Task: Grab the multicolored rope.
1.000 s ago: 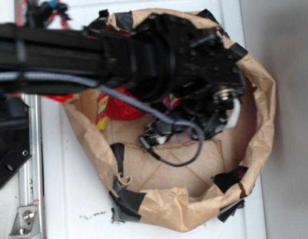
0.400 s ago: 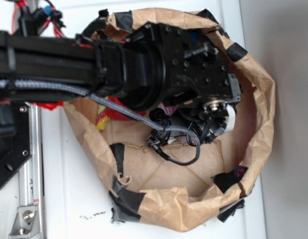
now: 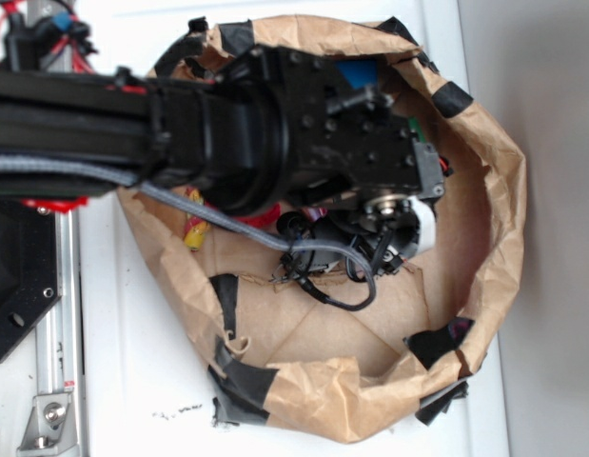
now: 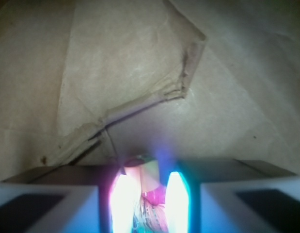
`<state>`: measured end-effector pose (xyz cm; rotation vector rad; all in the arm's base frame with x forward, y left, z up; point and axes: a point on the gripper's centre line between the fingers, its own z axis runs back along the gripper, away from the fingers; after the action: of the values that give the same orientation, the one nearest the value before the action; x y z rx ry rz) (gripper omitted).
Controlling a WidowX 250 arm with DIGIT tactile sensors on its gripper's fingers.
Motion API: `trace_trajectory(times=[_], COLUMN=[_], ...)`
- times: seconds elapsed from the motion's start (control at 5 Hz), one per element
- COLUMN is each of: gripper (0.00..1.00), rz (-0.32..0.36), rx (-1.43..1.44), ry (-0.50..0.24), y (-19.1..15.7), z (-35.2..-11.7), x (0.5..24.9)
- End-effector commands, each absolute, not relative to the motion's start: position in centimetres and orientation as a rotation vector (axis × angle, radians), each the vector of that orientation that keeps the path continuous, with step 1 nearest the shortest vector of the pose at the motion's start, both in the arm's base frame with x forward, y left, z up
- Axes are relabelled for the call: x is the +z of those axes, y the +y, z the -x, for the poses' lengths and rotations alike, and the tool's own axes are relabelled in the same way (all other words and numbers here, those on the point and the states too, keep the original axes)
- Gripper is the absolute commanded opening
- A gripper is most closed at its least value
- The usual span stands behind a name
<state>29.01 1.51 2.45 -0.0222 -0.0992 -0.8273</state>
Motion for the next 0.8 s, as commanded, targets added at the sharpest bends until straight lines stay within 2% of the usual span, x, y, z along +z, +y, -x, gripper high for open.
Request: trace_trajectory(times=[0.0,0.2,0.4,0.6], gripper=[0.00,0.00,0.00,0.00], rz=[-0.088,-0.020,0.019,-0.024], rx=[-0.441,-0.307,-0.271,-0.229], ry=[-0.294,-0.359,-0.354,-0.314], y=[3.1,2.2,1.0,0.9], z=[-30.8,-31.5,-30.8,-29.7], x=[9.7,14.7,18.7,19.2])
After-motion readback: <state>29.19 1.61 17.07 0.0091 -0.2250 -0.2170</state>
